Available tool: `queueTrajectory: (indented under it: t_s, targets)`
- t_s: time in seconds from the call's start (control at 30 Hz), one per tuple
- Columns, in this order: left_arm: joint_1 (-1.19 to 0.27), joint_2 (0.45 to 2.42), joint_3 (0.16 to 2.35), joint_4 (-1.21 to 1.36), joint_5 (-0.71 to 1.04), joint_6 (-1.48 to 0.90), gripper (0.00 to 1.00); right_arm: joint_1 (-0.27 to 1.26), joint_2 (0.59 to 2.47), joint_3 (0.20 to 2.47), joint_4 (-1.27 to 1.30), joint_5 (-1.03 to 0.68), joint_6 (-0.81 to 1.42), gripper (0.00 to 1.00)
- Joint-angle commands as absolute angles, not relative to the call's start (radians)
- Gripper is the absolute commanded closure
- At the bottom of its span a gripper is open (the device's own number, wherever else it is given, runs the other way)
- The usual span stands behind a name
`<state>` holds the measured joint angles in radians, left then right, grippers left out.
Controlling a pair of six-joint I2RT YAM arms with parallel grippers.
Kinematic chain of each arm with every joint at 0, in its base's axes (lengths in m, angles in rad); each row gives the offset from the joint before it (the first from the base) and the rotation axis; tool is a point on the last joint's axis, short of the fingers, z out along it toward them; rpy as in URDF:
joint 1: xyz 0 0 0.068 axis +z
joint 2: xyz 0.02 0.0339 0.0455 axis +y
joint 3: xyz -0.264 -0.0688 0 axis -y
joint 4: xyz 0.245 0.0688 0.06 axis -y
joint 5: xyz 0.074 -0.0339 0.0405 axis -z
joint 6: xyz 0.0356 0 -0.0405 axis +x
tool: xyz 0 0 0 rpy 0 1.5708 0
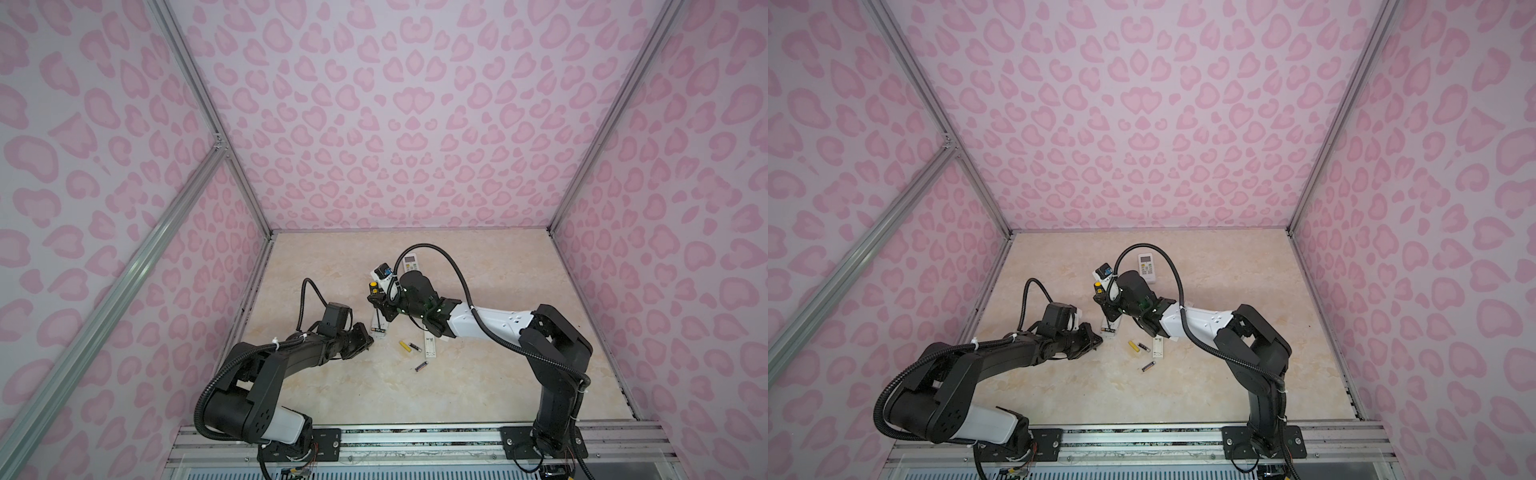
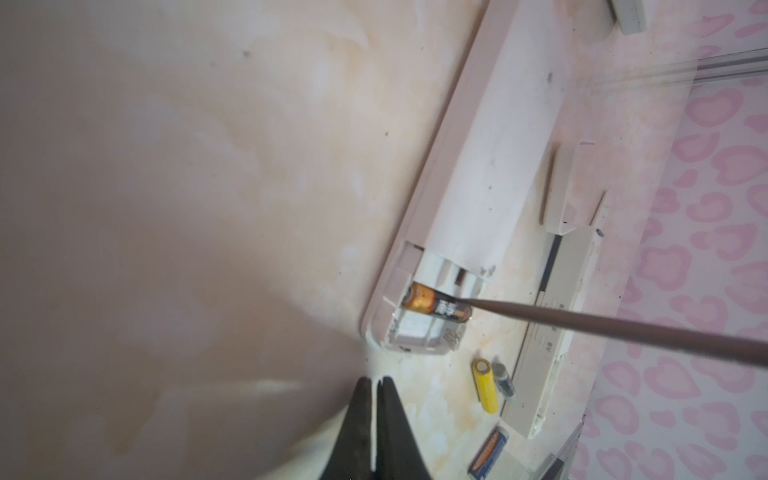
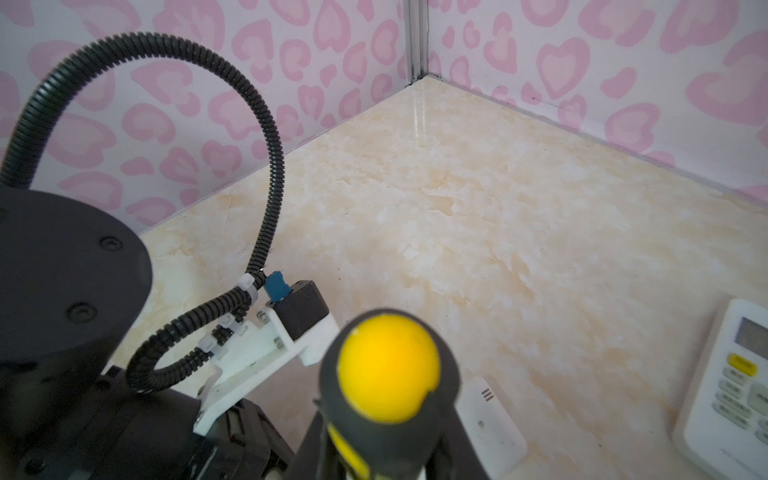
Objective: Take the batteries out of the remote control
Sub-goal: 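Push the screwdriver tip against the black-and-orange battery with the right gripper, then pry the black-and-orange battery up and out of the remote with the screwdriver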
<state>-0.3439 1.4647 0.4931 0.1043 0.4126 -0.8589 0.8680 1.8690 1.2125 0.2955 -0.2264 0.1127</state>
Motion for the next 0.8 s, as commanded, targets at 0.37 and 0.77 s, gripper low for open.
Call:
queueTrajectory:
  t_s: [0.37,0.77]
  targets:
    - [-0.342,1.426,0.483,0.108,0.399,-0.854,0.90,0.893,1.889,1.279,0.273,-0.207,0.091,1.00]
    - [-0.341,1.440,0.489,0.108,0.400,-0.847,0.90,0.896,1.946,1.313,0.242,-0.198,0.078,1.00]
